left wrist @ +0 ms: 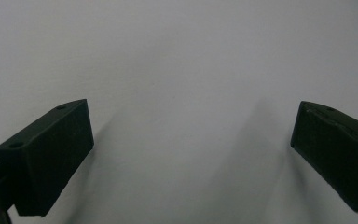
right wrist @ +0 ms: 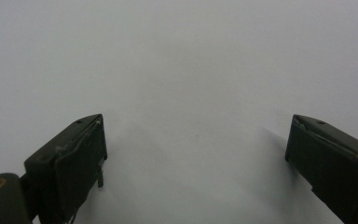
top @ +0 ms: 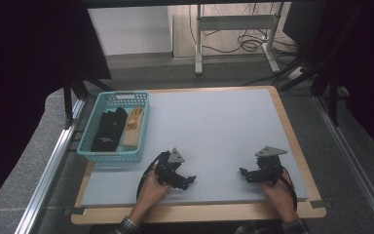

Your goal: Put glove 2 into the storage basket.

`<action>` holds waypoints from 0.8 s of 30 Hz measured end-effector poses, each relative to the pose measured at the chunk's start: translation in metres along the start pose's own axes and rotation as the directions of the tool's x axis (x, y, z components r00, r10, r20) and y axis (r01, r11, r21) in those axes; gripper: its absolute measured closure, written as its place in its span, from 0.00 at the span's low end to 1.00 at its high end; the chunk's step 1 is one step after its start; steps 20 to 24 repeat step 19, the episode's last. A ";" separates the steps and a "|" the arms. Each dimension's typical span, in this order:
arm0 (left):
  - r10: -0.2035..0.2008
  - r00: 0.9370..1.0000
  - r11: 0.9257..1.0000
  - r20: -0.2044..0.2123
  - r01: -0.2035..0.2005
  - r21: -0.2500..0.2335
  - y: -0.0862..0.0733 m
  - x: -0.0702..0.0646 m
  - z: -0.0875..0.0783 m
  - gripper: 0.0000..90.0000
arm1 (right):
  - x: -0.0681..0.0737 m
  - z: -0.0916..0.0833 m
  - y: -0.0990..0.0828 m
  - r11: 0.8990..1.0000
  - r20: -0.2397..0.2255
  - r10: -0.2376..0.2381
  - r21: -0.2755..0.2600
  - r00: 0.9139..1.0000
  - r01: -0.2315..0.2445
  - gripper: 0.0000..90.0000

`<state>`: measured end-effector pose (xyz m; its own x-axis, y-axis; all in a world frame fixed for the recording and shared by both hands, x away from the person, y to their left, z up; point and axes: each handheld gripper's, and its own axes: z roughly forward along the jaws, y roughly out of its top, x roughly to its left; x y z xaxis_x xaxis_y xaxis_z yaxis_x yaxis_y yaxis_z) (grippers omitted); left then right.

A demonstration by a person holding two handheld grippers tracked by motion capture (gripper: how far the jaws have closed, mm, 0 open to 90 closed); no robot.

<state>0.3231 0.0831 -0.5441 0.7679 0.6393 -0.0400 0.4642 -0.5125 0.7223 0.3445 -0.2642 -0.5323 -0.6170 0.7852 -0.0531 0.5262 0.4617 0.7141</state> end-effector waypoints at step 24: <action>0.001 1.000 0.999 -0.019 0.000 0.049 0.002 -0.001 0.005 0.00 | 0.000 0.000 0.000 1.000 0.000 0.000 0.000 1.000 0.000 0.06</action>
